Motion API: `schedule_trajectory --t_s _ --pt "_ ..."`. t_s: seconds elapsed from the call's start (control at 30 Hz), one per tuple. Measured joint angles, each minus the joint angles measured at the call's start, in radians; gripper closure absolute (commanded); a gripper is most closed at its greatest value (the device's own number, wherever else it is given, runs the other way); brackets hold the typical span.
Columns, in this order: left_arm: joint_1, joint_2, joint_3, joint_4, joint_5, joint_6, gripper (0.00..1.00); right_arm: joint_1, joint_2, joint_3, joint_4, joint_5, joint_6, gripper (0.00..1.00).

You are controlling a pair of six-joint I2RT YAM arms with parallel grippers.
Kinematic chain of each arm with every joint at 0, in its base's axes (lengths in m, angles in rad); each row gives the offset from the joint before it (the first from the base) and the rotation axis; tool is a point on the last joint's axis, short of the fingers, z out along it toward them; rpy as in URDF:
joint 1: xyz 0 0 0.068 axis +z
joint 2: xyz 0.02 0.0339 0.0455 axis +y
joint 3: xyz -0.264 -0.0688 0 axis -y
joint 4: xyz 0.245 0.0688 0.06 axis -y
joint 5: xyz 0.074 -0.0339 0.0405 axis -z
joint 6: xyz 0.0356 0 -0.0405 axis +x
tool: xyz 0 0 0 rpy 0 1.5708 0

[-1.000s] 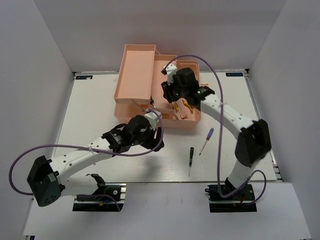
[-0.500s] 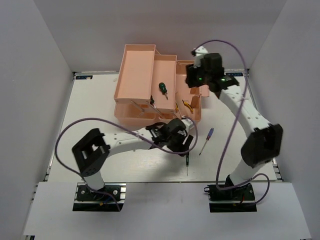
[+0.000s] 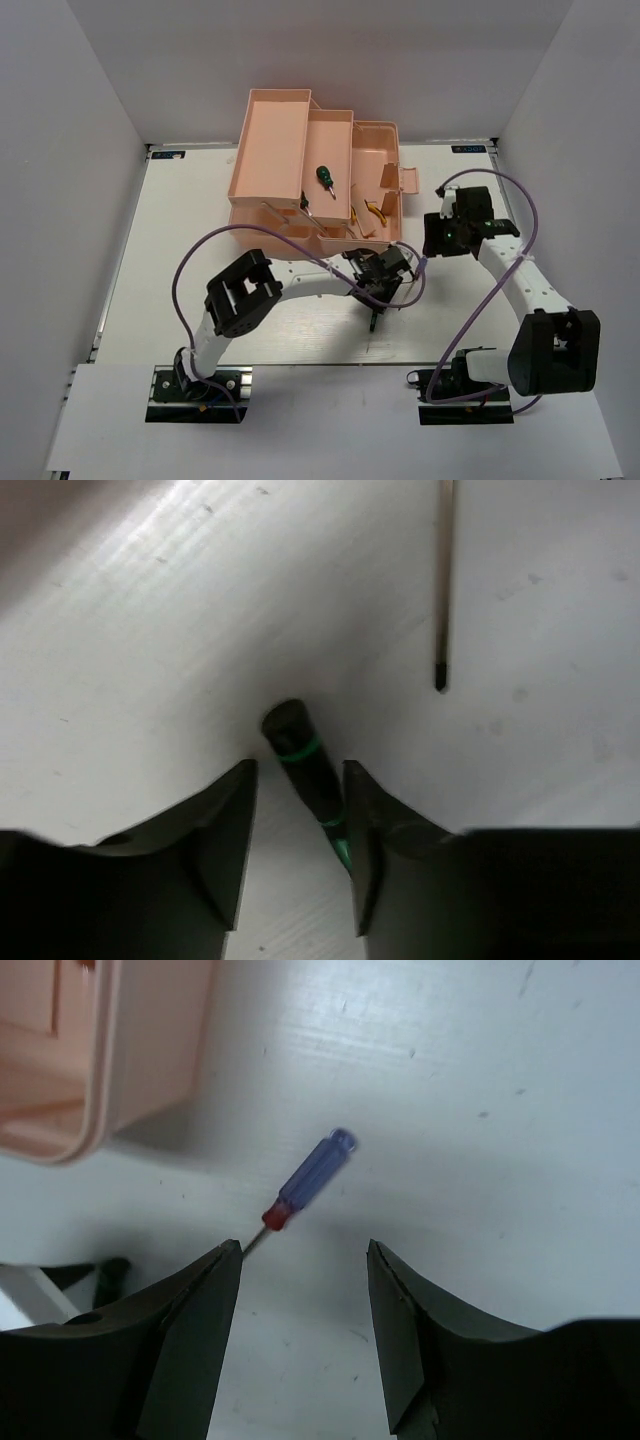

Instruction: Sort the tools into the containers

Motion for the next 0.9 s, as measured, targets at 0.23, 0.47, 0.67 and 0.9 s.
schedule_trajectory --t_s 0.23,0.47,0.67,0.9 --pt "-0.001 0.057 0.095 -0.134 -0.129 -0.079 0.87 -0.003 0.000 -0.094 -0.009 -0.070 0.038 0.40" --pt "-0.001 0.027 0.065 -0.177 -0.172 -0.108 1.00 -0.002 0.031 -0.094 0.000 -0.110 0.099 0.39" --pt "0.015 -0.082 0.138 -0.318 -0.211 -0.049 1.00 -0.002 0.111 -0.094 0.010 -0.100 0.131 0.39" --pt "0.157 -0.273 0.521 -0.338 -0.403 0.059 0.97 -0.002 0.230 -0.094 0.064 -0.085 0.156 0.39"
